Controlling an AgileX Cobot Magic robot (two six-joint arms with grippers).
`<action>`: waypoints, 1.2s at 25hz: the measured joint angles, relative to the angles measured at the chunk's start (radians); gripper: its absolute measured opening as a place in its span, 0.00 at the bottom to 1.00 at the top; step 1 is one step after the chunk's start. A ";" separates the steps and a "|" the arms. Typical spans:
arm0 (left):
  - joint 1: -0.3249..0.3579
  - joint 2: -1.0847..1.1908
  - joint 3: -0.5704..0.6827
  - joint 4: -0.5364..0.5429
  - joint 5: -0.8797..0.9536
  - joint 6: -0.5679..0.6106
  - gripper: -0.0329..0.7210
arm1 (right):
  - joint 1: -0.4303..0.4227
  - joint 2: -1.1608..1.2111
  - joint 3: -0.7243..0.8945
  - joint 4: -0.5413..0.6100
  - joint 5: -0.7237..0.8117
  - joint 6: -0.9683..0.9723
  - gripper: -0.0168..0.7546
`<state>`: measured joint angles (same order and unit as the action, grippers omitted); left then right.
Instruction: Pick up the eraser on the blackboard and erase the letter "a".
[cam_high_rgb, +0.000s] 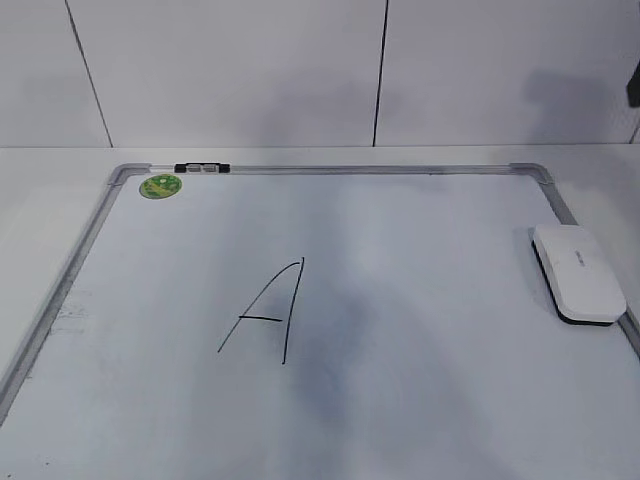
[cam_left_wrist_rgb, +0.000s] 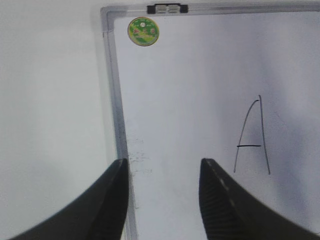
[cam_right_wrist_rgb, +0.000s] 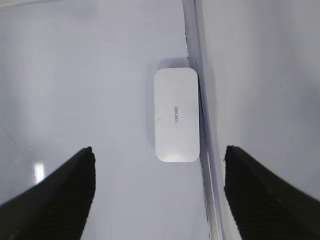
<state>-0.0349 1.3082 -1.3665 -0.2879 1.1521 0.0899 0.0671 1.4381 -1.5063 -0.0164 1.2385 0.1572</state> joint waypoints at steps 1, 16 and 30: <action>-0.014 -0.030 0.000 0.002 0.008 0.000 0.51 | 0.000 -0.028 0.000 0.007 0.002 0.000 0.81; -0.104 -0.431 -0.002 0.066 0.114 -0.037 0.51 | 0.020 -0.536 0.140 0.122 0.024 0.000 0.80; -0.194 -0.704 0.052 0.078 0.127 -0.057 0.51 | 0.022 -1.017 0.467 0.127 0.034 -0.006 0.79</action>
<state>-0.2285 0.6047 -1.3143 -0.2096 1.2795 0.0327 0.0889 0.4212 -1.0390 0.1109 1.2726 0.1513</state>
